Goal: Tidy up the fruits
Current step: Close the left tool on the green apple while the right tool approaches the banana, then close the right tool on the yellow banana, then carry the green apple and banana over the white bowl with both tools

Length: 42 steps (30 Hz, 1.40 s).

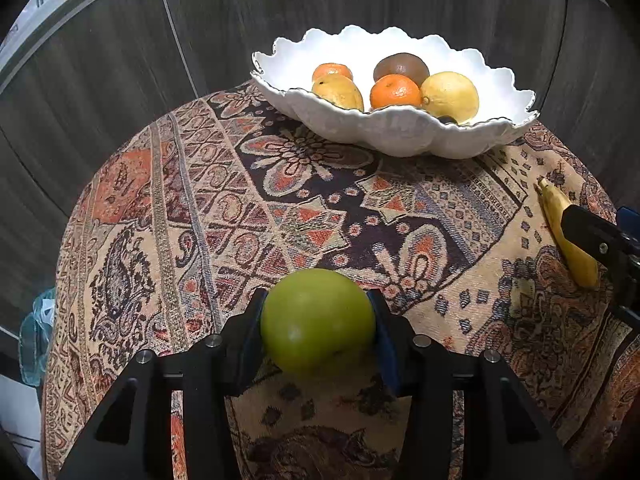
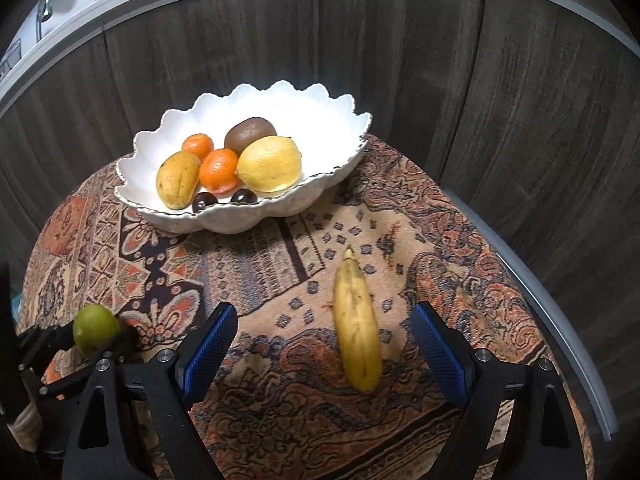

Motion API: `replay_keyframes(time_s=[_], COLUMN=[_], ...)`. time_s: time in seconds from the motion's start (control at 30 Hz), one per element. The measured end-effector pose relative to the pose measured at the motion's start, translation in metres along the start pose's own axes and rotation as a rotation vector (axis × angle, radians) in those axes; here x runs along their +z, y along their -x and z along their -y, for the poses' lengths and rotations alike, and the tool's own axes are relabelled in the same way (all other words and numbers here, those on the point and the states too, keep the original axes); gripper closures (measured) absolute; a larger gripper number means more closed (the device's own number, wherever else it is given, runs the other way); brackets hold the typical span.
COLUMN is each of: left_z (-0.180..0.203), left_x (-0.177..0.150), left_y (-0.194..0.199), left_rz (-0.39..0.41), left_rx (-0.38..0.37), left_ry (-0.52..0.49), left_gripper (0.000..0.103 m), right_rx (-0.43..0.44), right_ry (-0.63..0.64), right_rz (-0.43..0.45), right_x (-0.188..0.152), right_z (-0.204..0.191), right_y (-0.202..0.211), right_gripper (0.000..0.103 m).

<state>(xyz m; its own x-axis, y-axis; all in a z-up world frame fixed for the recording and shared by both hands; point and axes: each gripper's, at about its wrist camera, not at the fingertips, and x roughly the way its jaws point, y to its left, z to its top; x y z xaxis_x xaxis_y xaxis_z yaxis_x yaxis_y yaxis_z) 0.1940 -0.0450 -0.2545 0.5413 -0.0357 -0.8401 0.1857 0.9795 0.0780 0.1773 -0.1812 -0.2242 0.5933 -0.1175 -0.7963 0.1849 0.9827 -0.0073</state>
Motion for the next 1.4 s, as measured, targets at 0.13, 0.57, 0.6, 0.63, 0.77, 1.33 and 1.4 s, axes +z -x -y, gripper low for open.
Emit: replay_keyframes(time_s=[0.13, 0.57, 0.6, 0.63, 0.77, 1.33, 1.4], left_z=[0.004, 0.009, 0.009, 0.010, 0.011, 0.005, 0.005], left_x=[0.001, 0.014, 0.014, 0.015, 0.015, 0.024, 0.027], left_y=[0.005, 0.006, 0.006, 0.006, 0.006, 0.032, 0.036], left_rz=[0.010, 0.018, 0.018, 0.018, 0.015, 0.059, 0.069], left_rx=[-0.011, -0.027, -0.028, -0.028, -0.032, -0.032, -0.031], left_ry=[0.004, 0.029, 0.028, 0.027, 0.025, 0.034, 0.034], left_gripper=[0.055, 0.055, 0.055, 0.055, 0.055, 0.055, 0.055], right_rx=[0.005, 0.013, 0.012, 0.011, 0.015, 0.073, 0.078], right_ry=[-0.017, 0.002, 0.000, -0.006, -0.001, 0.017, 0.018], right_rz=[-0.008, -0.125, -0.143, -0.156, -0.140, -0.077, -0.069], right_x=[0.001, -0.002, -0.004, -0.007, -0.008, 0.005, 0.008], right_z=[0.007, 0.020, 0.021, 0.023, 0.025, 0.017, 0.017], right_y=[-0.003, -0.043, -0.047, -0.050, -0.048, -0.014, -0.009], right_gripper=[0.014, 0.050, 0.052, 0.054, 0.069, 0.075, 0.075])
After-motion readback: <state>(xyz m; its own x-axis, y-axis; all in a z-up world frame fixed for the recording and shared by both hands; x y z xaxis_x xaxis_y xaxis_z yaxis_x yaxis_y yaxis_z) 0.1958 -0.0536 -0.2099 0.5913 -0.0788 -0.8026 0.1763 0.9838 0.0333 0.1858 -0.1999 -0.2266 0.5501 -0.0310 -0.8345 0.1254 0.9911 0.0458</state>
